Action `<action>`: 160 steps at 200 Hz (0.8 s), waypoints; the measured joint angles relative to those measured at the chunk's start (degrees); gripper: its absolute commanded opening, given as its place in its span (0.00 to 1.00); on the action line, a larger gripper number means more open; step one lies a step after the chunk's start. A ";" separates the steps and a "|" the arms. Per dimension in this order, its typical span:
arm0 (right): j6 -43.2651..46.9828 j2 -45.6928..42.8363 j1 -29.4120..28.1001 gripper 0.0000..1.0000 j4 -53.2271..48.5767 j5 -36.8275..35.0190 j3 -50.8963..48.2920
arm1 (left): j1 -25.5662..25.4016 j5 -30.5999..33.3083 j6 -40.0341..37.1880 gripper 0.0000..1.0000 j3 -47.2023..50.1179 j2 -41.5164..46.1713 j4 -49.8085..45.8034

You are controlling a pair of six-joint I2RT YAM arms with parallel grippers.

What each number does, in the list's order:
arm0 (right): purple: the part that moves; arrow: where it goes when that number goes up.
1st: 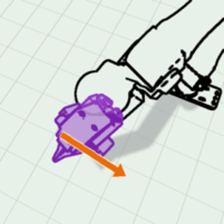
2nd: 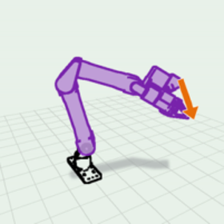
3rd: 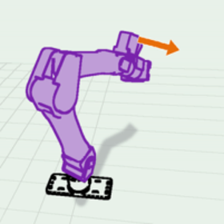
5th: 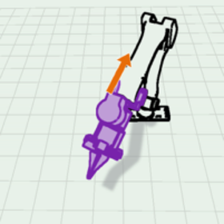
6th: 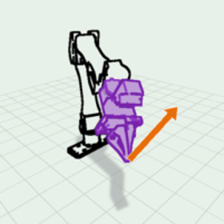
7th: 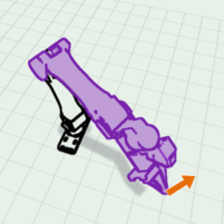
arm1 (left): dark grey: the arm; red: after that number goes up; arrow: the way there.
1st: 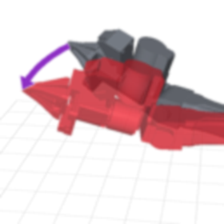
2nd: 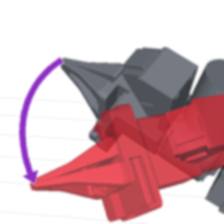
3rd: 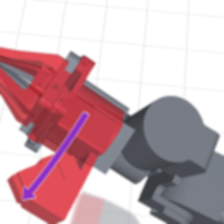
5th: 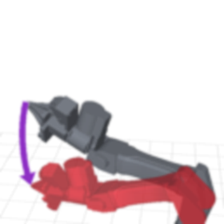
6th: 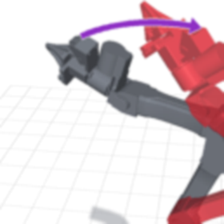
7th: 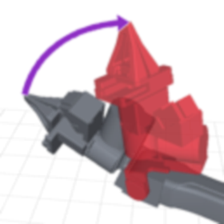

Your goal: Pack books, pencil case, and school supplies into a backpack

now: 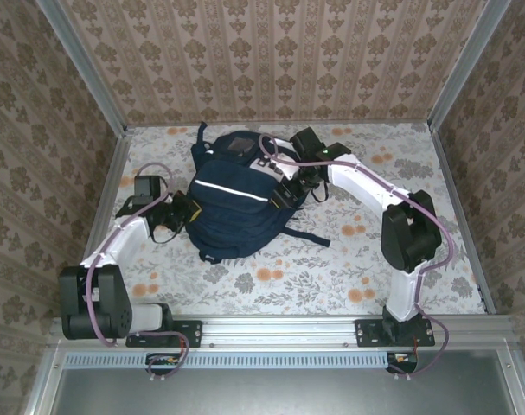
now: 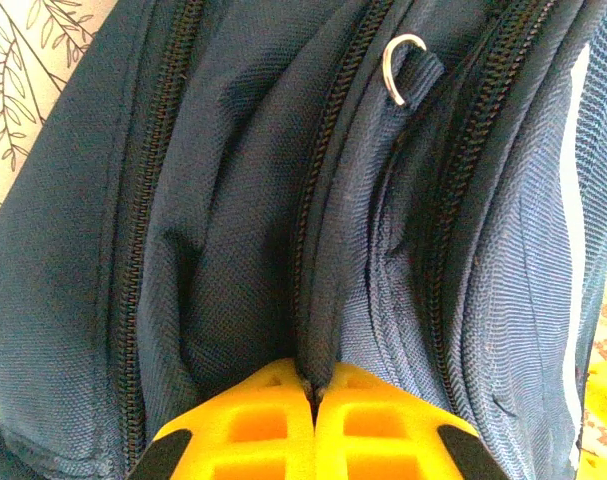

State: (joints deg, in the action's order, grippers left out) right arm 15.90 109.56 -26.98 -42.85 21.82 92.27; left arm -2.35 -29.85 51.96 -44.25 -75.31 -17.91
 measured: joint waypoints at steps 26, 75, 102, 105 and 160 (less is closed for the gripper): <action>1.33 2.75 -0.09 0.72 0.33 1.99 0.72 | 0.44 -0.37 -0.57 0.00 -0.20 -0.46 -0.09; 3.15 6.10 -0.46 0.72 -1.11 4.94 4.63 | 1.60 -0.31 -0.83 0.00 -0.22 -1.25 0.35; 3.85 6.12 -0.68 0.64 -1.11 7.28 4.66 | 1.75 -0.20 -0.85 0.00 -0.22 -1.29 0.37; 3.85 6.12 -0.68 0.63 -1.14 7.48 4.66 | 1.75 -0.20 -0.85 0.00 -0.22 -1.33 0.37; 5.09 1.77 -1.49 0.24 0.76 10.36 -0.28 | 1.75 -0.37 -0.85 0.00 -0.22 -2.21 0.79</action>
State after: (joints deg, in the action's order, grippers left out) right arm 20.99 111.33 -28.47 -42.09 32.18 91.98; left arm -0.60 -30.22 51.11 -44.47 -77.52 -17.12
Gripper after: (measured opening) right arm 0.307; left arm 0.045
